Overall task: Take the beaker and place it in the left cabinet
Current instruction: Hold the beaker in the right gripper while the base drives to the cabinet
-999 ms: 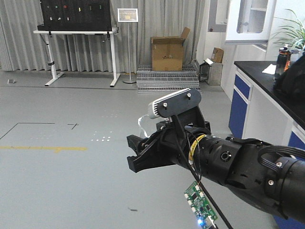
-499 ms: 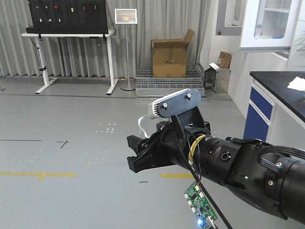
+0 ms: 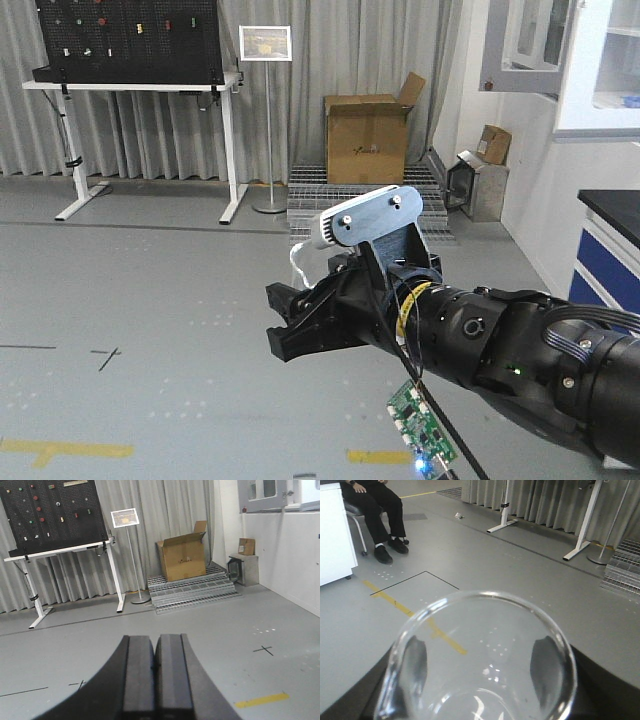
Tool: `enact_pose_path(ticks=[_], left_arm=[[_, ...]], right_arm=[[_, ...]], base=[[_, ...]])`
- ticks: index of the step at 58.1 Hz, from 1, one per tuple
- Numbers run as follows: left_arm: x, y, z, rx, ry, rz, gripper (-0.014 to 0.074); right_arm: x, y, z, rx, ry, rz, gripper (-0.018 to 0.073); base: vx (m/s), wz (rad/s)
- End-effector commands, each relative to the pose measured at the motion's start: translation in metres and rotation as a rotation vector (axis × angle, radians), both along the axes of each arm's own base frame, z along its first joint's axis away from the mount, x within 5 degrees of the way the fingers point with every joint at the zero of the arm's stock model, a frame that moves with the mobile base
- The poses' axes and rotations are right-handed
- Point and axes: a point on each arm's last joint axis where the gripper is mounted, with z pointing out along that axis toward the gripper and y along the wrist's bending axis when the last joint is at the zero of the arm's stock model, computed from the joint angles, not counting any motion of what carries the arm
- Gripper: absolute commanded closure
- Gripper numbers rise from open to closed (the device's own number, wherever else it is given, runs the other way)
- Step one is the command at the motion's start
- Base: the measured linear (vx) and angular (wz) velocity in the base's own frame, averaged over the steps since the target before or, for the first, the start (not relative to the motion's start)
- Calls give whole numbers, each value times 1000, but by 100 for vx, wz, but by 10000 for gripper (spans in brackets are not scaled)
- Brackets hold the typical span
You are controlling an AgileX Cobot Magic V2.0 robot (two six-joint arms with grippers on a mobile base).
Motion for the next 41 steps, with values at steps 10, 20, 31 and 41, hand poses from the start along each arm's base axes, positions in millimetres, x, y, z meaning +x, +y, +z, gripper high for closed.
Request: enact_pose_path(ticks=[10, 20, 31, 41], left_arm=[[-1, 0, 2, -15, -76, -4, 595], [-1, 0, 2, -15, -76, -4, 595], [-1, 0, 2, -15, -76, -4, 595], [-1, 0, 2, -15, -76, -4, 595]], right_arm=[[-8, -3, 33, 69, -101, 32, 561], [-8, -3, 32, 65, -96, 27, 561], [-7, -3, 30, 58, -89, 23, 561], [-7, -4, 30, 57, -88, 20, 561]], base=[[70, 0], [70, 0], [71, 1], [71, 1]])
